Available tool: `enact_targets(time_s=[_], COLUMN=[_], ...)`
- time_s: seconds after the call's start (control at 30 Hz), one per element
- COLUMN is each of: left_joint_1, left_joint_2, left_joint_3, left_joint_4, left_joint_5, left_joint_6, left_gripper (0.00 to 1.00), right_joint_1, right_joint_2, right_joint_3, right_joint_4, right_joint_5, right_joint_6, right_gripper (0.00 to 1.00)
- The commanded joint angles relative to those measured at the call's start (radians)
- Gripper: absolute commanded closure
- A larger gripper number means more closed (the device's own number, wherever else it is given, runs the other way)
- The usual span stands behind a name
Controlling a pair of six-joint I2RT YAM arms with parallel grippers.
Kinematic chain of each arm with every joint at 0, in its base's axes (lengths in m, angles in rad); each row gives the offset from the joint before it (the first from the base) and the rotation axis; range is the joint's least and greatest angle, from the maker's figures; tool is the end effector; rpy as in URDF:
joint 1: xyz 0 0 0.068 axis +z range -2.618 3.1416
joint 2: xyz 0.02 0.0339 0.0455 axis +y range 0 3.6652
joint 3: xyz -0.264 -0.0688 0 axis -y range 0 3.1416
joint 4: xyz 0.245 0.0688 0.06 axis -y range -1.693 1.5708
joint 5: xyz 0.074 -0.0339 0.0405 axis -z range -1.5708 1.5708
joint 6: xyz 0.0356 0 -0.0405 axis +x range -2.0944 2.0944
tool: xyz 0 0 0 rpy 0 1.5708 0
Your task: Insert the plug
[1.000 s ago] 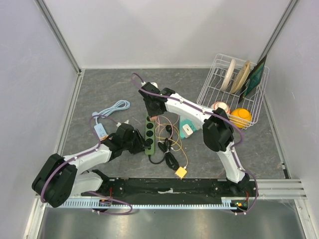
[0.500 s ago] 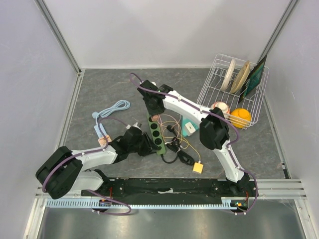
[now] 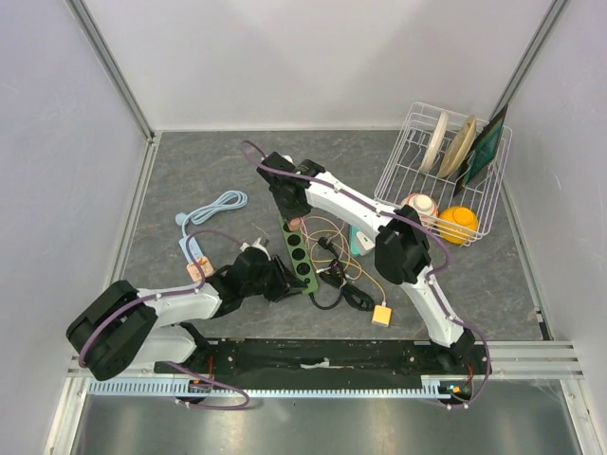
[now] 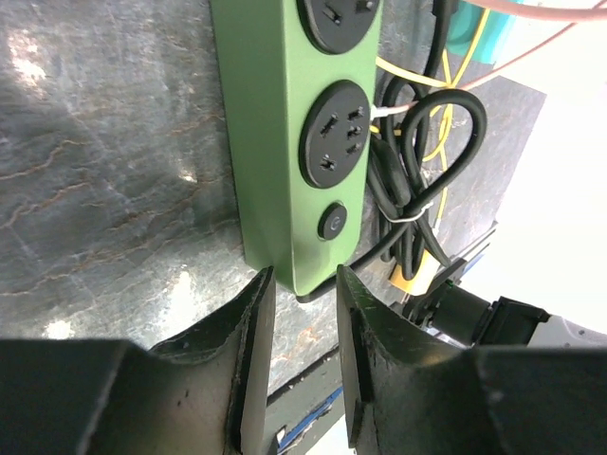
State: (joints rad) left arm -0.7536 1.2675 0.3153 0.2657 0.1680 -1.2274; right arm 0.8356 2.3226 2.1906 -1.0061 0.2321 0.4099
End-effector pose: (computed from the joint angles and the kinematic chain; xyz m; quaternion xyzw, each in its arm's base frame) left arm 0.1538 -0.1525 0.1315 -0.1765 0.8839 -0.3982 0.1703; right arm 0.3392 0.3629 0.2349 -0.1806 0.9535 0.0325 0.2392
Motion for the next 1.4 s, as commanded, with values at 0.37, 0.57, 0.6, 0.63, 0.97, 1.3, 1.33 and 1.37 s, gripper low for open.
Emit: enact_targets(time_s=[0.37,0.57,0.6,0.63,0.97,1.3,1.33,1.37], left_joint_1=[-0.009,-0.009,-0.009,-0.009,-0.007,-0.007,-0.007,-0.006], left_joint_2=[-0.089,-0.146,-0.16,-0.187,-0.295,-0.273,-0.269,-0.267], left_joint_3=[-0.036,-0.094,-0.108,-0.113,-0.091,-0.068,-0.067,-0.061], left_joint_4=[0.033,0.046,0.044,0.03,-0.092,-0.103,-0.105,-0.106], left_joint_5=[-0.055,-0.116,-0.149,-0.165,-0.265,-0.269,-0.266,-0.266], left_joint_6=[-0.072,-0.08,-0.073,-0.07,-0.02,-0.006,-0.004,-0.004], left_gripper=[0.61,0.62,0.62,0.61,0.61,0.61,0.61,0.61], right_joint_1=[0.065,0.043,0.036,0.025,0.017,0.017,0.017,0.017], right_joint_2=[0.066,0.07,0.064,0.06,-0.02,0.006,0.017,0.023], right_joint_3=[-0.138,-0.149,-0.155,-0.169,-0.365,-0.395,-0.367,-0.359], right_joint_4=[0.024,0.06,0.081,0.095,0.256,0.305,0.304,0.304], right_joint_5=[0.105,0.078,0.079,0.082,0.075,0.081,0.087,0.087], right_joint_6=[-0.011,-0.016,-0.016,-0.02,-0.052,-0.077,-0.08,-0.083], right_gripper=[1.0,1.0,1.0,1.0,1.0,1.0,1.0,1.0])
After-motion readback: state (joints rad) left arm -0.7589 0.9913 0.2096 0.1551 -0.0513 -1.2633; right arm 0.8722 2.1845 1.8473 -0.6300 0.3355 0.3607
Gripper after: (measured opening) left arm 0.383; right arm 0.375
